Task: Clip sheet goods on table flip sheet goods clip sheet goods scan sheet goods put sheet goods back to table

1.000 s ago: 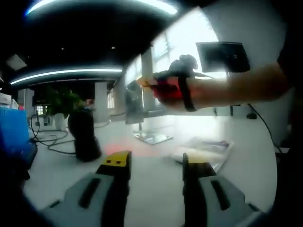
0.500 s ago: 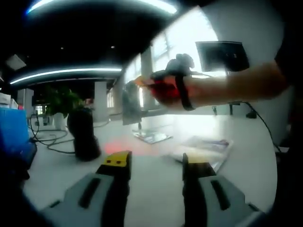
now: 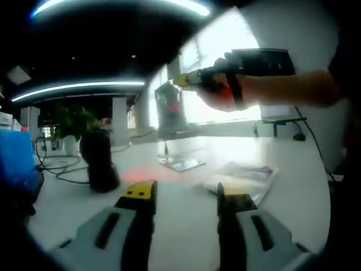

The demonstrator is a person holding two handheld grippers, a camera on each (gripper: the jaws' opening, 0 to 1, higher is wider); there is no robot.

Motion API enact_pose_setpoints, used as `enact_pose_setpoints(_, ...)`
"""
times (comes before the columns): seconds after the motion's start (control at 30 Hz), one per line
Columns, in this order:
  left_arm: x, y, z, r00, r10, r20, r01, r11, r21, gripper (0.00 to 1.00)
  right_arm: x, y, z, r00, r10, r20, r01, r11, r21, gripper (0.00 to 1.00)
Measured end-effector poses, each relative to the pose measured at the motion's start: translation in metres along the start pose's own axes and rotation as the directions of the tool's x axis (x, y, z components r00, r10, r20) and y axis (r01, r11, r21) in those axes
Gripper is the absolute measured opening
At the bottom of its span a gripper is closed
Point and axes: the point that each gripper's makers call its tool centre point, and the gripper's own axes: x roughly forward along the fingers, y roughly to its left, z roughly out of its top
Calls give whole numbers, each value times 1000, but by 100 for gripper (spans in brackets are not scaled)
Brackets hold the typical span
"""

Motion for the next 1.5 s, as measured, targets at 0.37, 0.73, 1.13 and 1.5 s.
enact_pose_setpoints(0.37, 0, 1, -1, 1000, 4, -5, -4, 1000, 8, 35, -24, 13, 11, 996, 83, -25, -87, 966, -243, 0)
enact_pose_setpoints(0.73, -1, 0, -1, 1000, 7, -3, -7, 1000, 19, 35, -55, -3, 3, 991, 98, -90, -122, 940, -318, 0)
enact_pose_setpoints(1.13, -1, -1, 0, 1000, 1, -4, -1, 1000, 24, 35, -84, -3, -8, 983, 138, -122, -181, 849, -496, 0)
enact_pose_setpoints(1.5, 0, -1, -1, 1000, 3, -8, -2, 1000, 24, 35, -76, -18, -9, 975, 137, -177, -214, 805, -554, 0)
